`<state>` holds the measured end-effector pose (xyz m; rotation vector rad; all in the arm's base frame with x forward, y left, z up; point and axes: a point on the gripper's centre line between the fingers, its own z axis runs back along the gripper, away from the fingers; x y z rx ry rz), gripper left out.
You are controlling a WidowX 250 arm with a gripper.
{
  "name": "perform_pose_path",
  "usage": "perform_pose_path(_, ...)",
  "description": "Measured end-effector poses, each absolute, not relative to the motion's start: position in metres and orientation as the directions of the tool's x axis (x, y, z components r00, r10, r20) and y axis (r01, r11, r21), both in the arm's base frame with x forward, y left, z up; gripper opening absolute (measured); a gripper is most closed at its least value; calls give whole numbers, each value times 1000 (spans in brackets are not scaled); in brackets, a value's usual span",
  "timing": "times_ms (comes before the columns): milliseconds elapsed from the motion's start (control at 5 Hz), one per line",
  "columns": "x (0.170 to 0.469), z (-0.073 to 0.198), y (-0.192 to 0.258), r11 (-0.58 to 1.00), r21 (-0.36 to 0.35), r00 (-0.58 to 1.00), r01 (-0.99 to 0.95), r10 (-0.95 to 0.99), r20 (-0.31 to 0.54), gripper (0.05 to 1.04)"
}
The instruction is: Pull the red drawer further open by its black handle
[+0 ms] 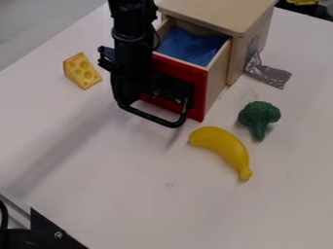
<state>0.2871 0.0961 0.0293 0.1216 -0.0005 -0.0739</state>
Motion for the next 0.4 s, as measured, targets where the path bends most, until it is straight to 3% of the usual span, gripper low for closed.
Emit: perform_pose_path(400, 309, 28, 96, 995, 91, 998, 46, -49, 28, 118)
